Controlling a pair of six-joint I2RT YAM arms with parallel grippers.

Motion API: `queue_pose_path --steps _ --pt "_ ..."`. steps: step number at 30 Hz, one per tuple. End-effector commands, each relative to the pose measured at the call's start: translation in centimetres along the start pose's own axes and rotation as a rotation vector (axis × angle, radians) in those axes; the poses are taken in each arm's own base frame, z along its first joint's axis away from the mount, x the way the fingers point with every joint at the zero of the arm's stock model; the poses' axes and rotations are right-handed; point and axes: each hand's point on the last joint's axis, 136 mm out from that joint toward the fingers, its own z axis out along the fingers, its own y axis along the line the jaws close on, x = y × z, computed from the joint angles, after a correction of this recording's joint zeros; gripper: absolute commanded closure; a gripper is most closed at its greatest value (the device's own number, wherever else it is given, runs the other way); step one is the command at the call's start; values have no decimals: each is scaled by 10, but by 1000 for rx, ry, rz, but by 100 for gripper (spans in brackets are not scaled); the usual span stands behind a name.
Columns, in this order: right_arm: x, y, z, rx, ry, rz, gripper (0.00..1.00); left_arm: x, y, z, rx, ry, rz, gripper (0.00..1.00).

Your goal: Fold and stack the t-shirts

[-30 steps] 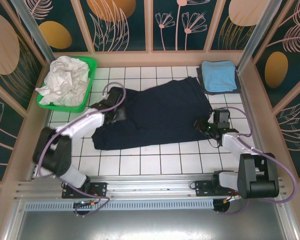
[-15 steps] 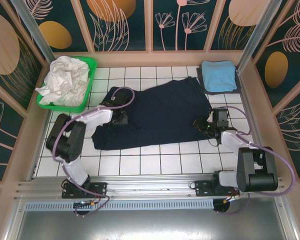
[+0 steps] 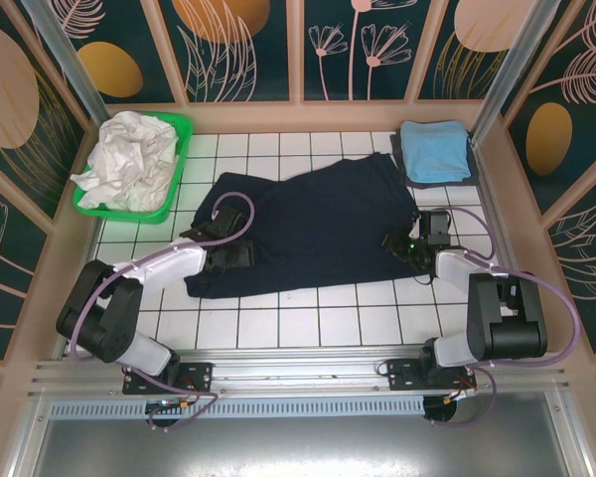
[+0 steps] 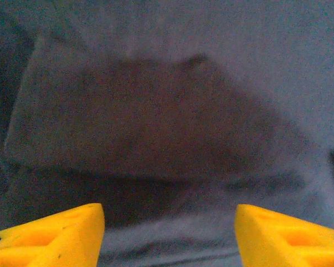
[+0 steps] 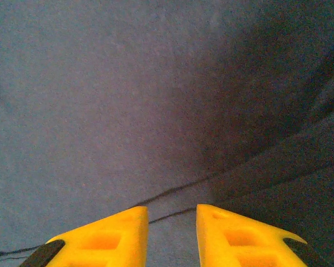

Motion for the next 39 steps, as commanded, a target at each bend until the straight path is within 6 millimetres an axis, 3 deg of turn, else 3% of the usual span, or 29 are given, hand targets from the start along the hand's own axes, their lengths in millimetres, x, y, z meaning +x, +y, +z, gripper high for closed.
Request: queue_pose_path --steps 1,3,5,10,15,19,23,26,30,33,36,39 --pt "-9 11 -2 -32 -26 -25 71 -47 -24 -8 -22 -86 -19 35" --pt "-7 9 -3 -27 -31 -21 70 -54 -35 -1 -60 -75 10 35" --pt "-7 8 -5 -24 -35 -17 70 -48 -43 19 -90 -28 47 35" --pt "-9 8 -6 -18 -43 -27 70 -27 -37 48 -173 57 90 44" --pt "-11 3 -1 9 -36 -32 70 -22 -26 29 -191 22 52 82" --pt "-10 2 6 4 -23 -26 70 -22 -23 4 -137 -63 -5 92" --pt "-8 0 11 7 -12 -21 70 -19 -17 -7 -84 -162 -73 99" --pt "-8 1 11 -2 -10 -19 70 -27 -23 -15 9 -273 -98 100" --pt "-7 0 12 2 -6 -22 70 -65 -42 -32 56 -428 -2 100" --pt "-6 -1 11 4 -7 -20 70 -88 -56 -36 40 -492 103 93" --pt "-3 -4 10 12 -9 -18 70 -89 -72 -32 63 -510 176 81" --pt "-1 -8 10 25 -7 -16 70 -73 -85 -22 126 -491 228 66"
